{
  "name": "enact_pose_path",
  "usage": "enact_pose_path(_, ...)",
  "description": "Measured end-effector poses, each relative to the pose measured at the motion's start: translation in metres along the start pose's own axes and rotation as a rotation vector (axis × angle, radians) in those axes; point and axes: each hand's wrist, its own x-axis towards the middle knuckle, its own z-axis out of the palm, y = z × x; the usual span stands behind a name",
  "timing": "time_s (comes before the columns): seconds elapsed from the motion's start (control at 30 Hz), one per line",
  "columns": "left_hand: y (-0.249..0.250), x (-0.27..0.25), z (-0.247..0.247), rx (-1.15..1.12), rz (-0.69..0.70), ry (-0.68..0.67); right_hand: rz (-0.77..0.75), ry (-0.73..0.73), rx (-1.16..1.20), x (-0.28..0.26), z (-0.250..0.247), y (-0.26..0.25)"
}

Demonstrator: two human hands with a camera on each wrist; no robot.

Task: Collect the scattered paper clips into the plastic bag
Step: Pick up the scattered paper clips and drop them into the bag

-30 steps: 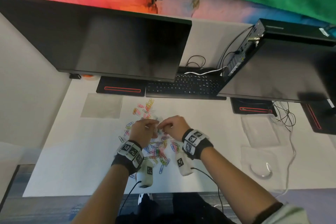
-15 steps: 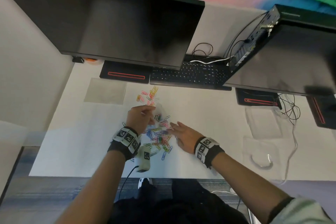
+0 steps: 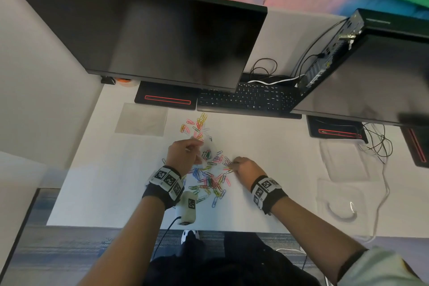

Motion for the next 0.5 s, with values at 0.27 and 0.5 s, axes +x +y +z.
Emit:
enact_pose_path(0.27, 0.005, 0.0, 0.008, 0.01, -0.02, -0.04, 0.823, 0.117, 1.14, 0.018, -0.035, 0.005)
enact_pose_path(0.5, 0.007, 0.0, 0.011, 0.013, -0.023, -0.04, 0.602, 0.069, 1.674, 0.035, -0.084, -0.034)
